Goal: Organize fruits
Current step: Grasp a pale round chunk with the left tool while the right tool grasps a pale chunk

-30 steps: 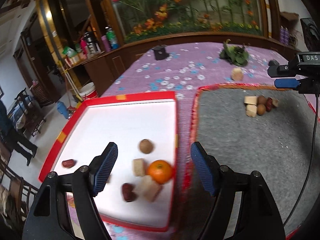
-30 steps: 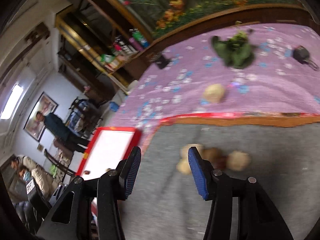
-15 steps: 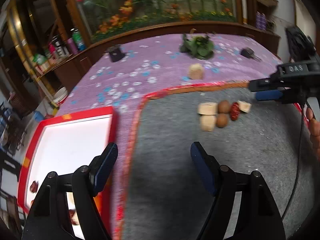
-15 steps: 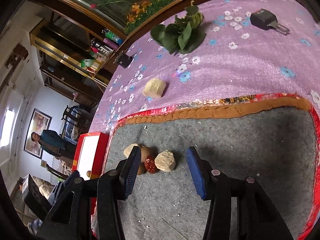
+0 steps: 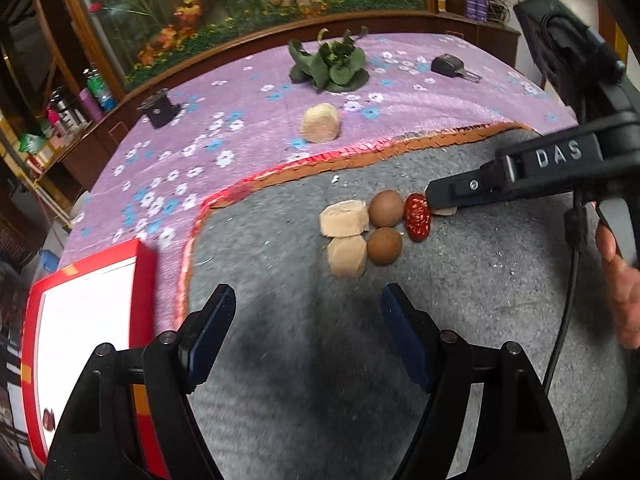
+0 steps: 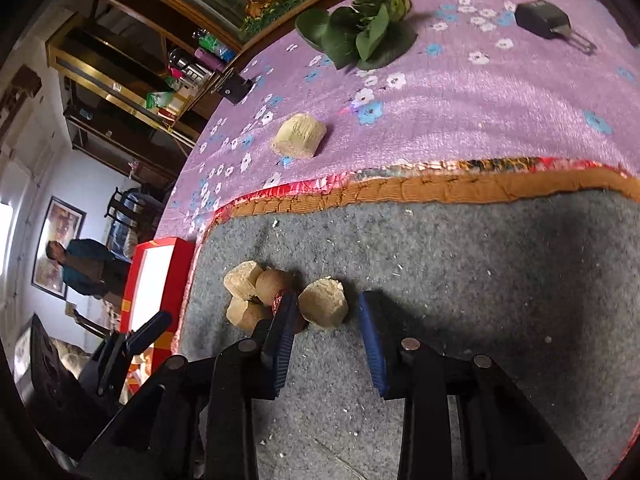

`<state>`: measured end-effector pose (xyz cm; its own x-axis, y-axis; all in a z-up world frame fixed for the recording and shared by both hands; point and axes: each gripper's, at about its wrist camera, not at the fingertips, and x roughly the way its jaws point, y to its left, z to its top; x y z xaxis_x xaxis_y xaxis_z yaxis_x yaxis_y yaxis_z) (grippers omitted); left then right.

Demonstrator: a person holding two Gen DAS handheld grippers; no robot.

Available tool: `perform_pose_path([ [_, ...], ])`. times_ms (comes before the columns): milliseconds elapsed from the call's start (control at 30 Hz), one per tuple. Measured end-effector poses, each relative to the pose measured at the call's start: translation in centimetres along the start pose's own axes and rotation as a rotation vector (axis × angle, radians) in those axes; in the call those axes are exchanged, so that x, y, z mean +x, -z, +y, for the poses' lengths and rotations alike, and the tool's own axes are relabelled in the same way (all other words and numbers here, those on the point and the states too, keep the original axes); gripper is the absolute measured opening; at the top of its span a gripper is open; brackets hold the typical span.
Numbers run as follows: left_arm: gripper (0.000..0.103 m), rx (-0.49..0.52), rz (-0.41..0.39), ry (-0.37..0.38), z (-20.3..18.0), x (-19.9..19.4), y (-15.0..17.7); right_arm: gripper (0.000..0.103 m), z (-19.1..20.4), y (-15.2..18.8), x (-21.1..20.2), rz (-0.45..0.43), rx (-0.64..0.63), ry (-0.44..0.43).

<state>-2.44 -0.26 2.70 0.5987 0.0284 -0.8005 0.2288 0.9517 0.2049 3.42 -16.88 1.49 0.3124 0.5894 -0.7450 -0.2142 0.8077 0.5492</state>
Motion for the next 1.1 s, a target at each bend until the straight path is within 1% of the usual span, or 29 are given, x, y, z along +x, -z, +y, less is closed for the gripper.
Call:
perform_pose_path([
  [233, 0.075, 0.093, 0.031, 0.016, -0.6, 2.7, -1.3, 0.034, 1.1, 0.1, 0.3, -0.008, -0.087, 0.044],
  [300, 0.075, 0.101, 0.014, 0.036, -0.5, 3.0, -1.7, 0.033, 1.4, 0.1, 0.3, -0.010, -0.115, 0.062],
  [367, 0.074, 0.111, 0.009, 0.047, -0.5, 3.1, -2.0, 0.032, 1.3, 0.1, 0.3, -0.010, -0.110, 0.061],
  [433, 0.064, 0.129, -0.006, 0.067, -0.6, 3.2, -2.0, 0.027, 0.7, -0.1, 0.1, 0.000, -0.071, 0.020],
  [500, 0.047, 0.144, -0.025, 0.097, -1.0, 3.0, -1.9, 0.027, 0.0, -0.4, -0.1, 0.000, -0.031, -0.009],
  [600, 0.035, 0.178, -0.045, 0.103, -1.7, 2.7, -1.6, 0.027, -0.6, -0.5, -0.4, -0.003, 0.003, -0.041],
  [633, 0.032, 0.180, -0.047, 0.107, -1.7, 2.7, -1.6, 0.027, -0.7, -0.6, -0.4, -0.001, 0.010, -0.052],
  [667, 0.024, 0.174, -0.043, 0.116, -1.7, 2.6, -1.5, 0.027, -0.9, -0.6, -0.5, 0.001, 0.019, -0.066],
  [700, 0.021, 0.164, -0.038, 0.128, -1.6, 2.6, -1.5, 0.027, -1.1, -0.6, -0.6, 0.003, 0.027, -0.078],
  [900, 0.021, 0.086, -0.046, 0.135, -1.3, 1.6, -0.5, 0.027, -1.8, -0.7, -1.2, -0.001, 0.075, -0.139],
  [1000, 0.020, 0.045, -0.069, 0.154, -1.0, 0.2, 0.5, 0.027, -1.8, -0.6, -1.5, -0.013, 0.082, -0.141],
  [1100, 0.021, 0.022, -0.078, 0.157, -0.9, -0.8, 1.4, 0.027, -1.7, -0.6, -1.4, -0.015, 0.084, -0.147],
])
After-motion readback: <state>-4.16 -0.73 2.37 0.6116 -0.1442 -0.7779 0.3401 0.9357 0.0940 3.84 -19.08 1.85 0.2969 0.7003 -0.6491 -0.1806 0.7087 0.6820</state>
